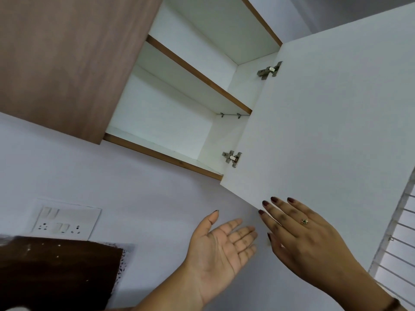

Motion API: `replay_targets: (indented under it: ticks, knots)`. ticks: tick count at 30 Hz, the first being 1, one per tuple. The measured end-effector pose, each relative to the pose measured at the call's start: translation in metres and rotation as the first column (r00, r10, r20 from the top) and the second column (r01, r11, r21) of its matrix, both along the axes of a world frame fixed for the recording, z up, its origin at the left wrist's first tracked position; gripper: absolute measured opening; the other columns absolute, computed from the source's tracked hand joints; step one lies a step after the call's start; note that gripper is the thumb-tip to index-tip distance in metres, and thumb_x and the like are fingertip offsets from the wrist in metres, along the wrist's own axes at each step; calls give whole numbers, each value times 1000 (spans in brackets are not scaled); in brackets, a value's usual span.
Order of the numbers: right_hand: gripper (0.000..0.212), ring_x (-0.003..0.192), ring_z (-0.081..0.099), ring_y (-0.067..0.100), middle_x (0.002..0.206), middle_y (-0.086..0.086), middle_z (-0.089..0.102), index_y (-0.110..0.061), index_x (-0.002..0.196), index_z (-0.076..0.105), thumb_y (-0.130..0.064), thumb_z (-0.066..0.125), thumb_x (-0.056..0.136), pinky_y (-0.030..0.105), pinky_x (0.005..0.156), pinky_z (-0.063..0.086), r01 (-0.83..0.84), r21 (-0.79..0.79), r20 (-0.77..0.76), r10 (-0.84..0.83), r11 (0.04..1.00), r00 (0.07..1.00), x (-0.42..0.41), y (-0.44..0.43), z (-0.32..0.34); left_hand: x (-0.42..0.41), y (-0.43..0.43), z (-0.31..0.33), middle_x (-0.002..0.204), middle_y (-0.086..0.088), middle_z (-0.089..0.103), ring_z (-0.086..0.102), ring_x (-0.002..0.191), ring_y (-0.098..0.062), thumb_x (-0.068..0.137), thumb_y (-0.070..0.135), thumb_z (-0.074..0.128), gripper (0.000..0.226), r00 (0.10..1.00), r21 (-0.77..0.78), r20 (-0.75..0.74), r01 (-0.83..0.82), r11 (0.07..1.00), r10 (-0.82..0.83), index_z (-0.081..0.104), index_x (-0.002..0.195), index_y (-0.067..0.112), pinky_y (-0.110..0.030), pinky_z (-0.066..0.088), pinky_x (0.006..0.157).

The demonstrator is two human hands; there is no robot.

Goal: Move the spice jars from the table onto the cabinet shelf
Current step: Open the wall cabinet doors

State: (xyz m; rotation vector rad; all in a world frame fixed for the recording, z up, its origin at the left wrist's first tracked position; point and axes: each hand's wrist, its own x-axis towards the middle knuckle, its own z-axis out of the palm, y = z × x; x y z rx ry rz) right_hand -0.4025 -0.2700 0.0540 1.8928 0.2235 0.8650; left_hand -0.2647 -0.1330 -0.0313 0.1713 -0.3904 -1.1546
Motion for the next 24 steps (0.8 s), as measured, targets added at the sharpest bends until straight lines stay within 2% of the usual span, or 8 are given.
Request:
replay_targets:
  ticks: [6, 8, 10, 14, 16, 18, 20, 24]
  knots:
    - [43, 128, 58, 27, 135, 12, 61, -6, 127, 66, -26, 51, 93, 44, 105, 40, -53, 91, 13, 52, 994, 999, 50, 34, -7, 42, 49, 3, 145, -28, 49, 44, 139, -38, 95, 47, 46, 69, 984, 7, 53, -168, 986, 168, 45, 143, -3, -48, 26, 121]
    - [47, 131, 55, 27, 139, 12, 58, -5, 131, 62, -28, 49, 92, 43, 107, 38, -64, 135, 36, 60, 989, 998, 67, 47, -10, 56, 64, 7, 144, -21, 53, 47, 138, -33, 91, 46, 50, 68, 939, 2, 141, -318, 948, 315, 47, 143, 2, -44, 29, 121]
    - [51, 134, 51, 26, 144, 12, 54, -5, 136, 58, -30, 48, 92, 44, 109, 38, -80, 188, 65, 69, 979, 996, 82, 60, -13, 66, 82, 10, 144, -10, 56, 49, 136, -23, 80, 47, 55, 73, 841, -18, 267, -484, 875, 471, 49, 144, 12, -38, 31, 119]
    - [57, 139, 45, 24, 148, 10, 49, -5, 142, 50, -33, 45, 94, 43, 111, 38, -99, 321, 115, 65, 942, 991, 111, 84, -20, 85, 109, 16, 153, 14, 43, 38, 141, -6, 100, 39, 45, 50, 541, -65, 545, -734, 676, 641, 39, 150, 34, -30, 27, 119]
    - [59, 140, 44, 24, 149, 10, 48, -5, 144, 48, -35, 44, 94, 40, 113, 38, -107, 378, 134, 60, 919, 989, 125, 96, -26, 95, 119, 18, 150, 25, 35, 31, 138, 3, 103, 39, 42, 50, 360, -113, 665, -817, 565, 654, 31, 152, 41, -23, 26, 111]
    - [60, 139, 44, 23, 148, 11, 48, -4, 144, 47, -35, 43, 93, 39, 112, 40, -130, 418, 160, 68, 899, 985, 140, 110, -30, 105, 130, 18, 148, 27, 29, 26, 135, 6, 102, 42, 41, 56, 178, -160, 769, -876, 455, 613, 21, 154, 45, -19, 22, 105]
    - [60, 139, 44, 24, 148, 12, 48, -3, 144, 46, -34, 44, 93, 38, 113, 39, -159, 445, 190, 81, 881, 978, 154, 123, -36, 114, 143, 12, 158, 27, 17, 19, 144, 4, 98, 51, 39, 61, -15, -247, 841, -900, 360, 540, 11, 152, 49, -16, 19, 107]
    - [63, 143, 37, 23, 153, 11, 42, -3, 147, 41, -35, 45, 93, 32, 119, 23, -193, 512, 252, 69, 837, 965, 180, 149, -52, 141, 174, -4, 163, 27, -8, -2, 151, 2, 96, 56, 32, 71, -377, -443, 882, -868, 224, 283, -6, 155, 44, -18, 8, 118]
